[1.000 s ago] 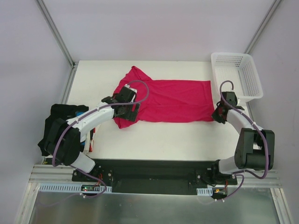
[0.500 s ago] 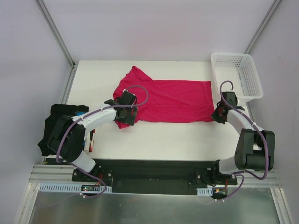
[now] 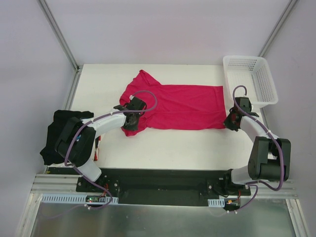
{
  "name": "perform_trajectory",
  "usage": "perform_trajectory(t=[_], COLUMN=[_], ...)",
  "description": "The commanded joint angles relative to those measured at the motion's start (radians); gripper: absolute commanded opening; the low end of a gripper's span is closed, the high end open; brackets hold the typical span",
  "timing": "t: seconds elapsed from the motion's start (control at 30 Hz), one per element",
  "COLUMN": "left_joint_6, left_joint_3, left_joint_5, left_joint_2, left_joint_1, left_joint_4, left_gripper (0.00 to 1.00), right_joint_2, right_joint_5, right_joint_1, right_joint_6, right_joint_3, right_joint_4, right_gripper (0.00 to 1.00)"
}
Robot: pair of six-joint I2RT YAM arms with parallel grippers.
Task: Fold and stack the t-shirts
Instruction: Fold the flattened tshirt in 1/3 of the way
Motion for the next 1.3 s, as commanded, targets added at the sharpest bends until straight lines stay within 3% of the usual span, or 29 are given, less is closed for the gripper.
perform_trajectory(t=[0.0,0.4,0.7,1.27], left_joint_6=[-0.006,0.107,0.129,0.138], left_joint_3=[0.046,0.123,0.061,0.052], left_joint_5=[-0.026,-0.092,-0.122,-0.093], left_joint_2=[0.005,-0.007,-0.111,-0.056], left_joint_1=[0.002,0.069,0.105,0.117], left_joint_4=[0.001,-0.051,-0.127,-0.131], left_gripper=[0.00,0.00,0.00,0.00], right_joint_2=[-0.021,-0.029,-0.013,-0.039], right_joint_5=[-0.004,0.054,0.082,0.116], right_joint_1=[-0.009,-0.038,-0.052,-0.078], right_joint_6=[-0.013,-0.020,-0.030,-0.054], right_joint_3=[0.016,0.019,0.032,0.013], right_joint_4=[-0.018,-0.051,-0.076,-0.119], right_gripper=[0.01,0.01,0.01,0.01])
